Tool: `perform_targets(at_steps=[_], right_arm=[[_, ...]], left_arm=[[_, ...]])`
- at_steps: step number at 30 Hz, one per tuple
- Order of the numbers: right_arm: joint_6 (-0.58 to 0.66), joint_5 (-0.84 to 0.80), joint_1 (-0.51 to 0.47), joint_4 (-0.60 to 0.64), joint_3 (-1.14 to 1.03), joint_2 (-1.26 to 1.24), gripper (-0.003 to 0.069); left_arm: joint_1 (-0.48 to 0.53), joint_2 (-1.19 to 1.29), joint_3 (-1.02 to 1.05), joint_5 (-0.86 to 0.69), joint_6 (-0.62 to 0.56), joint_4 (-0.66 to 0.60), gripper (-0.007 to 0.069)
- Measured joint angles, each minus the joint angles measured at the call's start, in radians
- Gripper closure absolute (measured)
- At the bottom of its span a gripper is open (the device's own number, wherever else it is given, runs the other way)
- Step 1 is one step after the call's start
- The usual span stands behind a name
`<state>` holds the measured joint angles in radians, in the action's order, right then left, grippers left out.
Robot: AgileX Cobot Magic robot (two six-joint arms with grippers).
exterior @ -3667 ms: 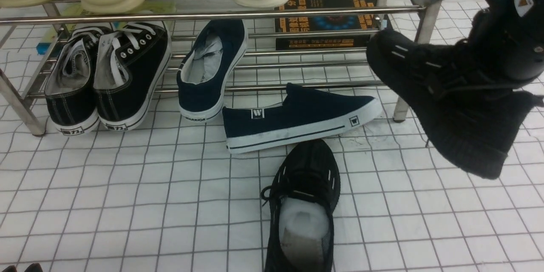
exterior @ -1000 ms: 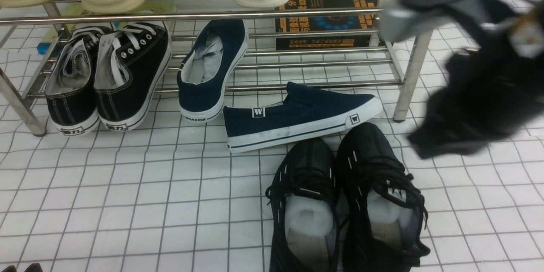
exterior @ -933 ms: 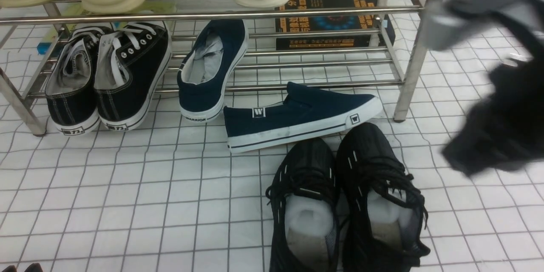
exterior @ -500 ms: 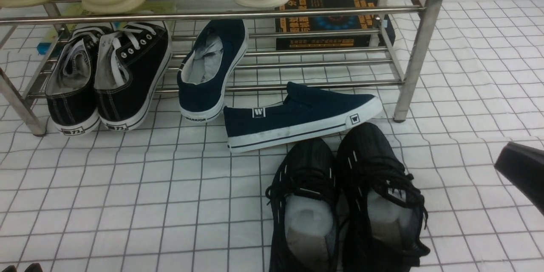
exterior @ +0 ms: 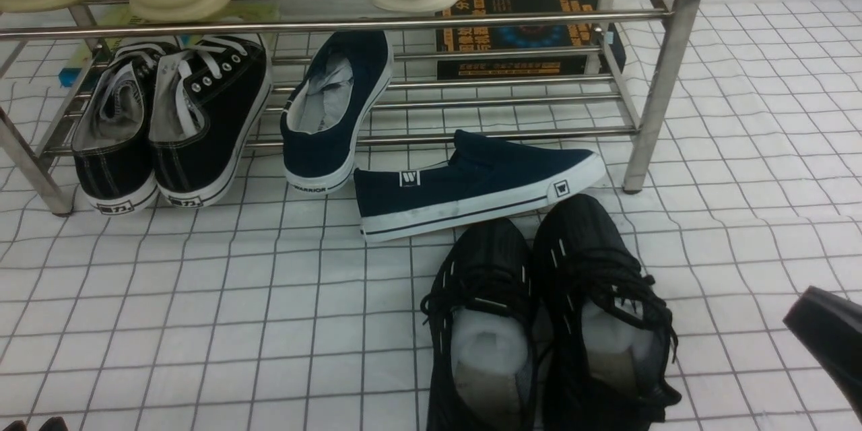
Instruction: Take the shoes off the shelf with your hand from the white checkered tablecloth.
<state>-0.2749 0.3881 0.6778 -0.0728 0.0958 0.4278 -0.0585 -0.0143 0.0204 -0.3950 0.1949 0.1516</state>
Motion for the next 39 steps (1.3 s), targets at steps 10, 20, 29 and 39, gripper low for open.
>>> perform_targets(at_steps=[10, 20, 29, 39], right_arm=[[0.309, -0.407, -0.098, 0.057, 0.0, -0.098, 0.065], [0.373, -0.808, -0.534, 0.068, 0.0, -0.362, 0.0641], [0.299, -0.747, -0.646, 0.079, -0.113, -0.438, 0.0635], [0.262, -0.774, -0.589, 0.057, -0.111, -0.438, 0.0626]], left_arm=[[0.0, 0.0, 0.0, 0.0, 0.0, 0.0, 0.0383], [0.0, 0.0, 0.0, 0.0, 0.0, 0.0, 0.0383], [0.0, 0.0, 0.0, 0.0, 0.0, 0.0, 0.0383], [0.0, 0.0, 0.0, 0.0, 0.0, 0.0, 0.0383]])
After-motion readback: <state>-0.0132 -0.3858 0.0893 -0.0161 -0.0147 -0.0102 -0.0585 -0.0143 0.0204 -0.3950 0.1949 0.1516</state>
